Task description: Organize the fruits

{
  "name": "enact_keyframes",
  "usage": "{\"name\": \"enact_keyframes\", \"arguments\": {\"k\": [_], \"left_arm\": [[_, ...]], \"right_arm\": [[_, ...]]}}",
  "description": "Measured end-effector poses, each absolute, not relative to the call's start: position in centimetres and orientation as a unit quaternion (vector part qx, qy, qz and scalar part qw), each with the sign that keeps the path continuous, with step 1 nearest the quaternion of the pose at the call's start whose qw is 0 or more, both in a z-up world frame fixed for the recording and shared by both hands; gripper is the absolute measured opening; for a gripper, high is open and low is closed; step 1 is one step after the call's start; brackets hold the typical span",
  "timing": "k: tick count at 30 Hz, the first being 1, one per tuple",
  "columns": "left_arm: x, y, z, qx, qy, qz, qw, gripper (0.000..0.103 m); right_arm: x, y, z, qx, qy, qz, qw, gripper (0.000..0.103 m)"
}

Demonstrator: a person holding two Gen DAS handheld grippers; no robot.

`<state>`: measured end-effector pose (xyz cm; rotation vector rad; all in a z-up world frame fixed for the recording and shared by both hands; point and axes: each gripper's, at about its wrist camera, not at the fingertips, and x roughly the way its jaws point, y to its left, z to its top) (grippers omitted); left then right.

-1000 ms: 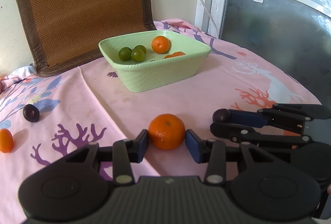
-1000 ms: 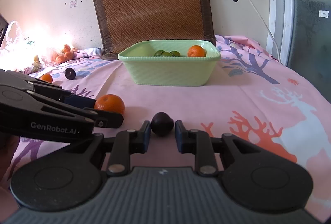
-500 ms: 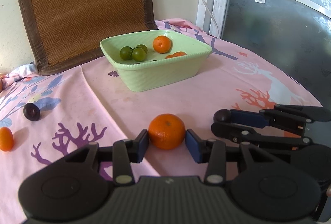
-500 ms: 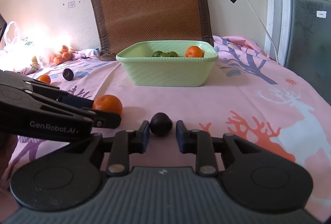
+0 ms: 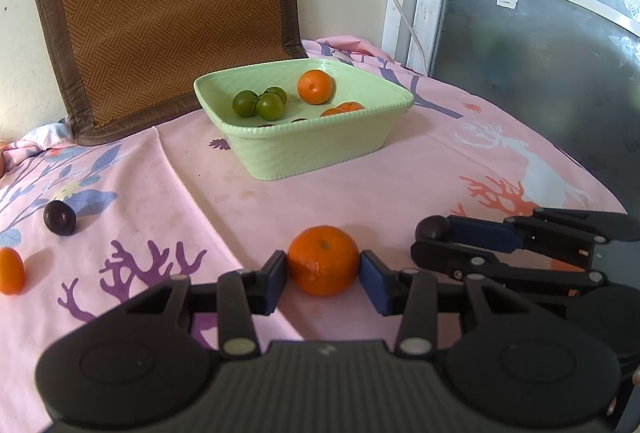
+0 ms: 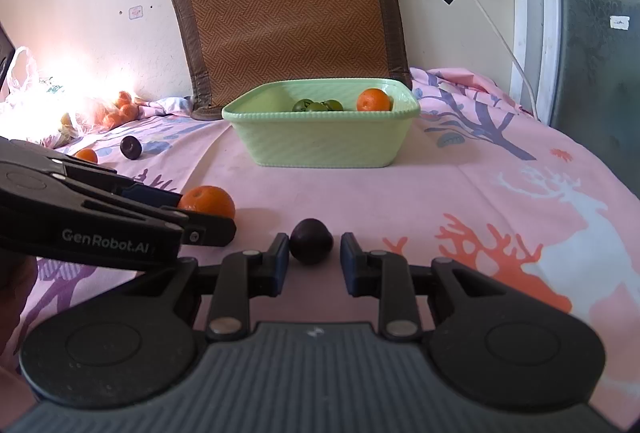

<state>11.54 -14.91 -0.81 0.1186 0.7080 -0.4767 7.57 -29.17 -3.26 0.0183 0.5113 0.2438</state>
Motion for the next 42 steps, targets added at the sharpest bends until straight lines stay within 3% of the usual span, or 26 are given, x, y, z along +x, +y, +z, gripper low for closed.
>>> {"name": "enact_keyframes", "arguments": {"k": [6,18,31,38,42], "left_arm": [[11.6,-15.0,-1.0,0.066,0.336,-0.234,0.910,0.038],[12.9,-14.9,1.7,0.056,0.305,-0.246,0.918,0.038],[22.2,-15.3,3.1,0.040,0.307,-0.213,0.927,0.038],[23.2,-15.3,2.3,0.039,0.313,-0.204,0.927,0.041],[22.2,-15.0,2.9,0.042,0.302,-0.202,0.931,0.045]], "right_arm": [[7.5,-28.8,-3.3,-0.004,0.251,0.125,0.960,0.026],[7.8,-29.4,-2.1,0.019,0.218,0.122,0.968,0.025],[16.2,-29.5,0.4,0.025,0.182,0.114,0.976,0.026],[18.0,-29.5,-0.5,0.030,0.195,0.101,0.975,0.029],[17.6,-29.9,-0.3,0.039,0.186,0.090,0.978,0.037]]}}
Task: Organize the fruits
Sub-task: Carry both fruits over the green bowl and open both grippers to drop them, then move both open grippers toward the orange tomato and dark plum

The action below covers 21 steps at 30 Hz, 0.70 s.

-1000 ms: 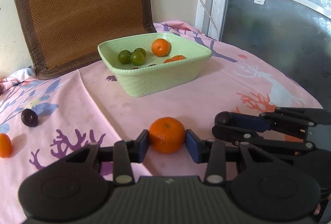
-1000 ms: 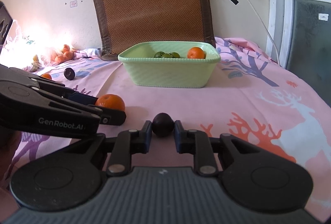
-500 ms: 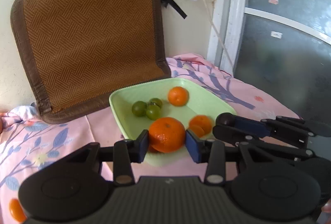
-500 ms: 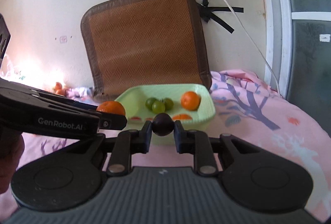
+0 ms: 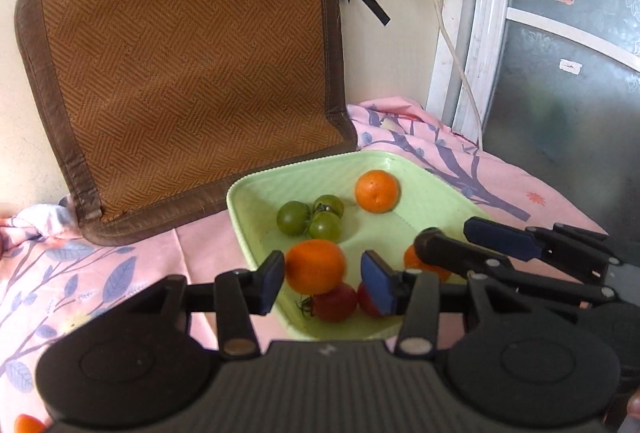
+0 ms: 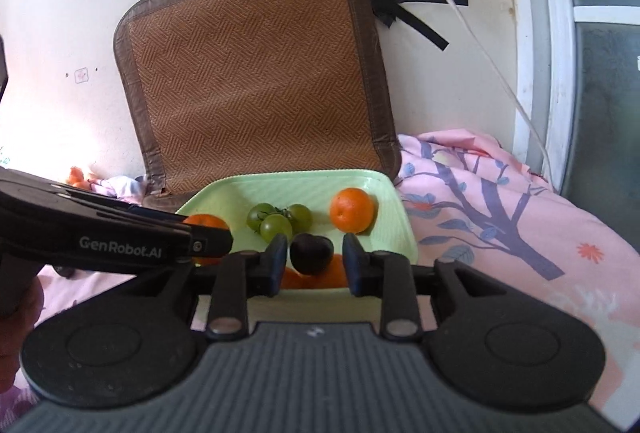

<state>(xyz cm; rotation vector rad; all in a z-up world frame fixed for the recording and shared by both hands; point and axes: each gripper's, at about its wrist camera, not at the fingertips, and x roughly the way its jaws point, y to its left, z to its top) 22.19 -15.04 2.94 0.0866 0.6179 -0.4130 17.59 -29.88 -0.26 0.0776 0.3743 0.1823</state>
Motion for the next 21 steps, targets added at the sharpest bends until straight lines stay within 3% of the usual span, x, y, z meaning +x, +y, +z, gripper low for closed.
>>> {"name": "enact_keyframes", "arguments": {"k": [10,21], "left_arm": [[16.5,-12.0,4.1,0.047,0.274,-0.172,0.945,0.048],[11.1,-6.2,2.3,0.049,0.272,-0.113,0.954,0.049]], "right_arm": [[12.8,-29.1,0.1,0.074,0.174,0.086,0.978,0.037],[10.4,-24.6,-1.1,0.079,0.246,0.148,0.955,0.037]]}}
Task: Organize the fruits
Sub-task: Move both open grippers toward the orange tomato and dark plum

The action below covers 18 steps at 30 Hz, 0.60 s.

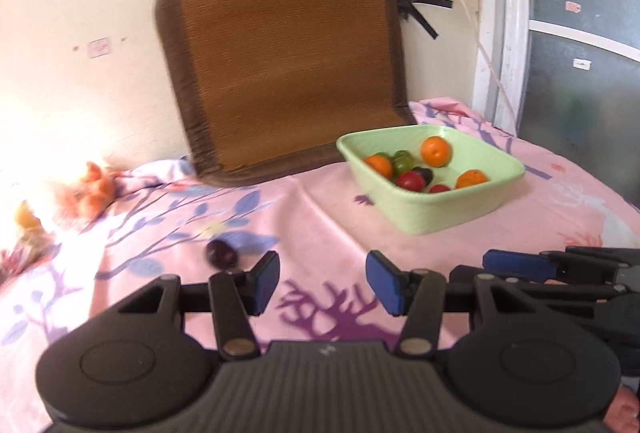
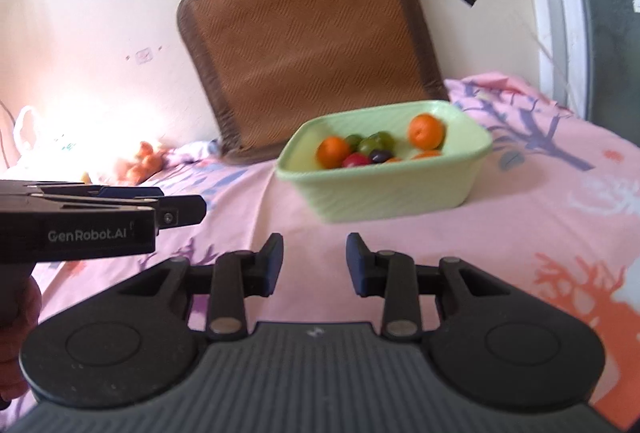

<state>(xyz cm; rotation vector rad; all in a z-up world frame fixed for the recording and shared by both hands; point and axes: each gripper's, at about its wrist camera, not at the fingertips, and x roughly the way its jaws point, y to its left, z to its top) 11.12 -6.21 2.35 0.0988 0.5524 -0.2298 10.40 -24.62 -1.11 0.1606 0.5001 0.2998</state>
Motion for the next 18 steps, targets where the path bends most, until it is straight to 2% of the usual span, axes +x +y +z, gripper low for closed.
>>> {"name": "enact_keyframes", "arguments": {"k": [14,18], "left_arm": [[9.6,1.0,-0.1,0.015,0.271,-0.058,0.961,0.049],[9.8,2.3,-0.7,-0.012,0.275,-0.062,0.959,0.050]], "right_arm": [[10.2,-18.0,-1.9,0.024,0.283,0.189,0.940,0.038],[10.5,-16.7,-2.2,0.007,0.291,0.190,0.938,0.047]]}}
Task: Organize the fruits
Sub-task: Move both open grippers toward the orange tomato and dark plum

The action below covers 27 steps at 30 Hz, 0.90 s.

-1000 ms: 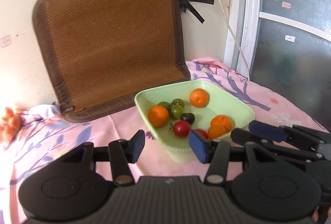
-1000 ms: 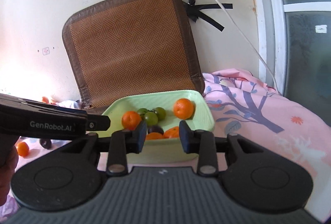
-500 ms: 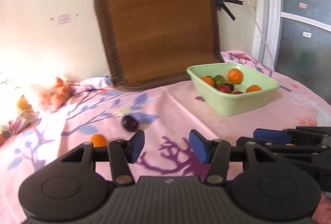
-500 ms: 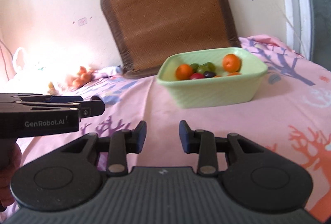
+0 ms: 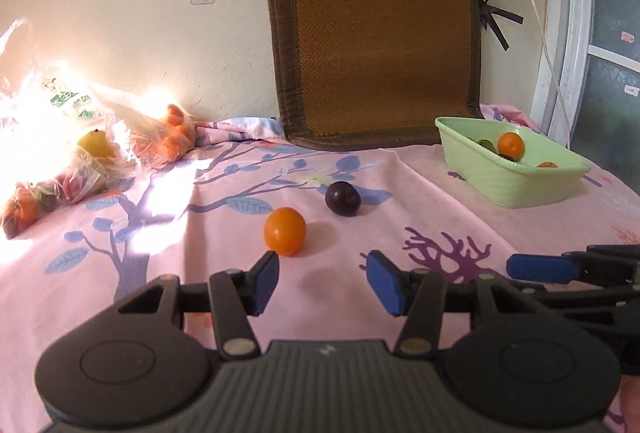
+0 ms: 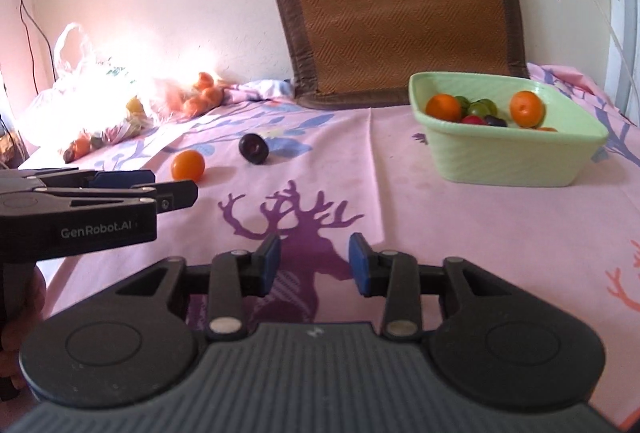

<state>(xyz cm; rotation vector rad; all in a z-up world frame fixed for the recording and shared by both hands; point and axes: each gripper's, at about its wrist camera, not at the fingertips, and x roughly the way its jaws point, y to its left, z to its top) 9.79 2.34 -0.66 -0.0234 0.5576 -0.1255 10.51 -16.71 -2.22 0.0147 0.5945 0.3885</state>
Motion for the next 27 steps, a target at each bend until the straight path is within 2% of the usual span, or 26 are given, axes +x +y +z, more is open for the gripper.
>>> {"name": "enact_keyframes", "arguments": {"k": [8,27], "left_arm": [[10.1,4.2,-0.8,-0.070,0.283,-0.075,0.954,0.051],[10.2,4.0,-1.0,-0.070,0.289,-0.071,0.952,0.054]], "right_arm": [[11.3,-15.0,-2.2,-0.023,0.290,0.187,0.938,0.052],[11.8,-14.0,-2.4,-0.045,0.288,0.188,0.938,0.053]]}}
